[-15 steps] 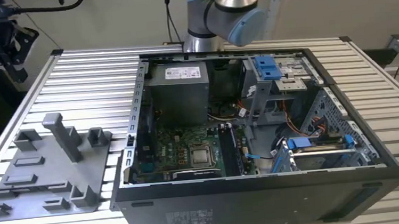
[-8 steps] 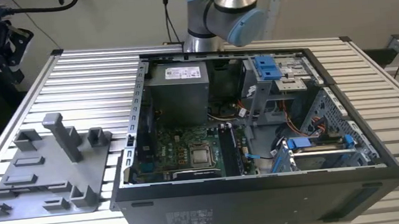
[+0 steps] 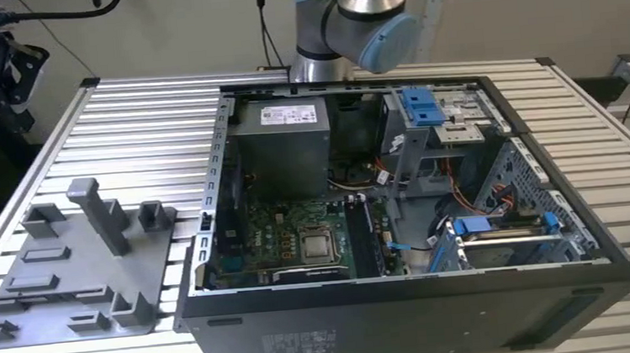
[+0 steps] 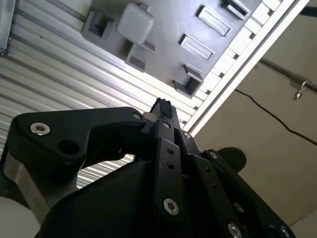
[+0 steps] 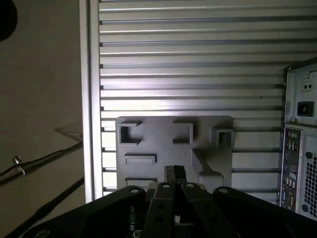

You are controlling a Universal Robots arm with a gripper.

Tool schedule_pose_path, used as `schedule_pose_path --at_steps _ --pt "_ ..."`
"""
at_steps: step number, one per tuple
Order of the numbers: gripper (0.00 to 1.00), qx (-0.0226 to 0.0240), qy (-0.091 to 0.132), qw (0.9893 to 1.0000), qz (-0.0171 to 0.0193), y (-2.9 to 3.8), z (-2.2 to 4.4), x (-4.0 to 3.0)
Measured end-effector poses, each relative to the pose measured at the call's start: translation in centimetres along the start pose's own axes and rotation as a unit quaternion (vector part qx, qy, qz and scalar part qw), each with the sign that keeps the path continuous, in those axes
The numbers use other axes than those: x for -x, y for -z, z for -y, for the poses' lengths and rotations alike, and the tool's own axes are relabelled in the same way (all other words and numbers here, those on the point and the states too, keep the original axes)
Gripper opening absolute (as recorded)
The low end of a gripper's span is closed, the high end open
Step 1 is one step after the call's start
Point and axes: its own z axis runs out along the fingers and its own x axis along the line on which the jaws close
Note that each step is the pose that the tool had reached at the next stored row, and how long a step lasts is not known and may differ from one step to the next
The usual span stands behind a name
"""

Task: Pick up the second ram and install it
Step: 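Reach for the second ram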

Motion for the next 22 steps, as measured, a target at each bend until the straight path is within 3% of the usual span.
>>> schedule_pose_path --at_steps 6,13,22 --pt "0.11 0.0000 0.000 1.0000 0.0000 -0.14 0.12 -0.24" --pt "0.11 0.0000 0.000 1.0000 0.0000 -0.25 0.90 -0.70" --pt "0.11 0.0000 0.000 1.0000 0.0000 -0.36 3.07 -0.65"
